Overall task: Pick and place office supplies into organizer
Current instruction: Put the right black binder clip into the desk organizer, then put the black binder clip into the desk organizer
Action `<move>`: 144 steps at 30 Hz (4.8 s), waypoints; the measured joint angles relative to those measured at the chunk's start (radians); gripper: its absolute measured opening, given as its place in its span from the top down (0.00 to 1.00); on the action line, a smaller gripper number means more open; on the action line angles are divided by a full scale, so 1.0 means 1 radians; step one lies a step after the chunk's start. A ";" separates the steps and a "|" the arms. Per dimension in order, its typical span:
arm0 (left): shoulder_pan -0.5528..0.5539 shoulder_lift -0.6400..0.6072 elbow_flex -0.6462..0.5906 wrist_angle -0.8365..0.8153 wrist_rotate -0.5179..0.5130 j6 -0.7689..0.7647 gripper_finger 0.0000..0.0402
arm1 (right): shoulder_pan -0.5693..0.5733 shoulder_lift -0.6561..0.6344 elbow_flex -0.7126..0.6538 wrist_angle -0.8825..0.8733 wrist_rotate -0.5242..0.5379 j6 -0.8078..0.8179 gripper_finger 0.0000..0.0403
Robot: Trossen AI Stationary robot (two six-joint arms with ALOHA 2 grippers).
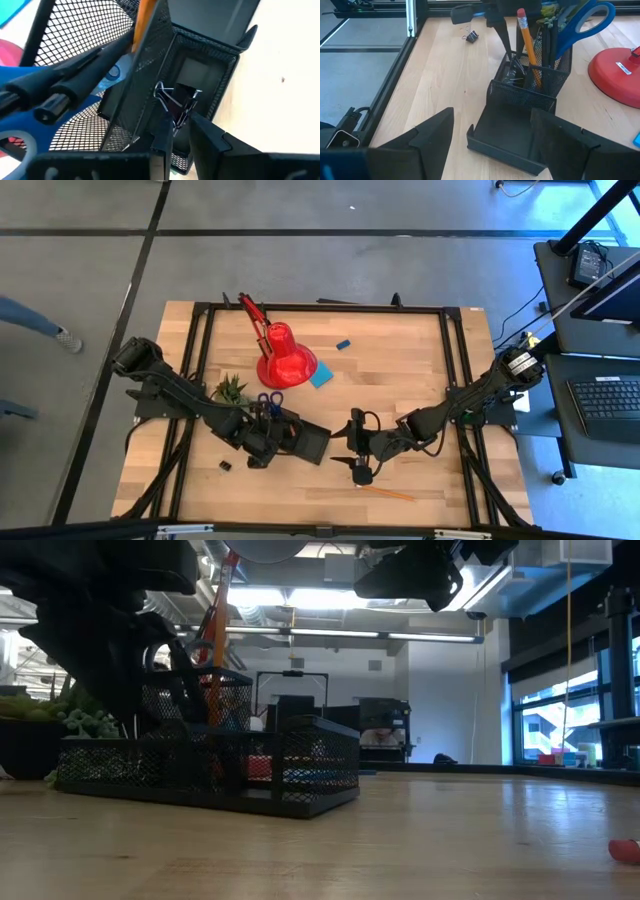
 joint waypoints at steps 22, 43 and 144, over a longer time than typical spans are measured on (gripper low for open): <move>-0.027 -0.008 0.139 -0.239 0.292 -0.111 0.78 | 0.000 0.000 0.000 -0.036 0.000 0.003 0.34; -0.423 -0.008 0.181 -0.292 0.087 -0.485 0.83 | 0.000 0.000 0.000 -0.061 0.000 0.005 0.34; -0.718 0.470 0.365 -0.646 -0.135 -0.817 0.69 | -0.136 0.000 0.000 -0.060 0.061 0.056 0.34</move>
